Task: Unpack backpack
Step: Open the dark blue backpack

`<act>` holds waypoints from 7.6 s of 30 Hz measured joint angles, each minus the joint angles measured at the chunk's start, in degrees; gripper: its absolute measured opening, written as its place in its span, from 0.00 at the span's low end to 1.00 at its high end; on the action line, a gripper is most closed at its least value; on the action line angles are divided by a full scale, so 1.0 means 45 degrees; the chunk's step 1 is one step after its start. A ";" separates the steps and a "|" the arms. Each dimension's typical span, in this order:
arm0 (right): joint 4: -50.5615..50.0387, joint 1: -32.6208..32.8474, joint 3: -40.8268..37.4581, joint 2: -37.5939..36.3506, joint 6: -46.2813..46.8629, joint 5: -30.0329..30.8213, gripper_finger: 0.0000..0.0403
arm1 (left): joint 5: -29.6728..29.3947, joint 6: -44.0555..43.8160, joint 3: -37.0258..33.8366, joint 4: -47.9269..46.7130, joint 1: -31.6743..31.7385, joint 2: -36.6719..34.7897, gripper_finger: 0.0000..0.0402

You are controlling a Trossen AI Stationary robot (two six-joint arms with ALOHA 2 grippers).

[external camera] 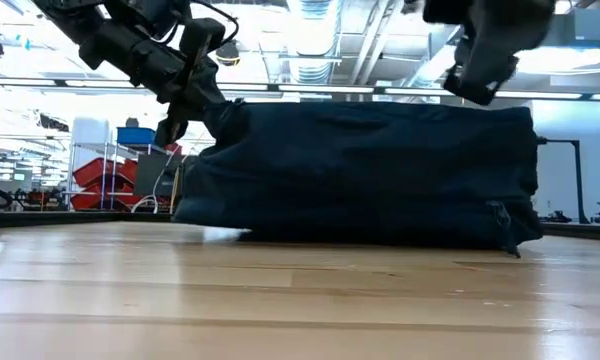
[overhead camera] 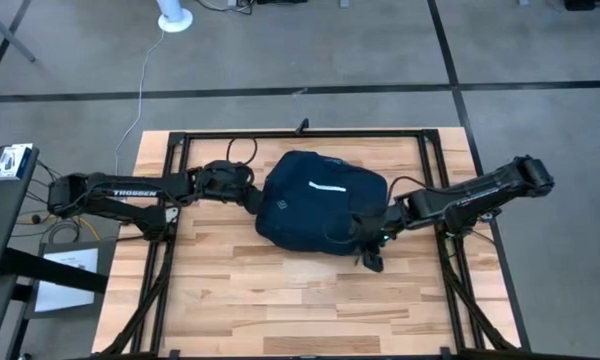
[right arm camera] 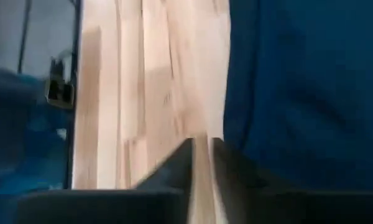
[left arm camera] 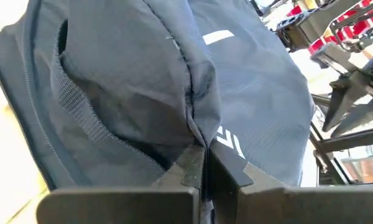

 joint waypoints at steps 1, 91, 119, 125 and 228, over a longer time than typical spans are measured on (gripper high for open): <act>-0.0188 -0.0067 -0.0003 0.0024 0.0003 0.0032 0.04 | 0.0004 0.0018 0.0000 -0.0058 -0.0004 0.0000 0.00; 0.7690 -0.1512 0.2842 0.5741 0.6933 0.2091 0.56 | -0.2439 0.2663 -0.0005 0.3043 -0.0550 0.0005 0.00; 0.7673 -0.1321 0.2973 0.5602 0.6131 0.1342 0.02 | -0.2335 0.2654 0.0000 0.2943 -0.0550 0.0005 0.00; 0.6677 -0.1271 0.2963 0.5608 0.6756 0.1321 0.09 | -0.2337 0.2644 0.0000 0.2943 -0.0550 0.0005 0.00; -0.5890 -0.2339 0.2506 -0.0206 0.2883 0.2977 0.00 | -0.0823 0.2336 -0.0019 -0.5398 0.1970 -0.3728 0.24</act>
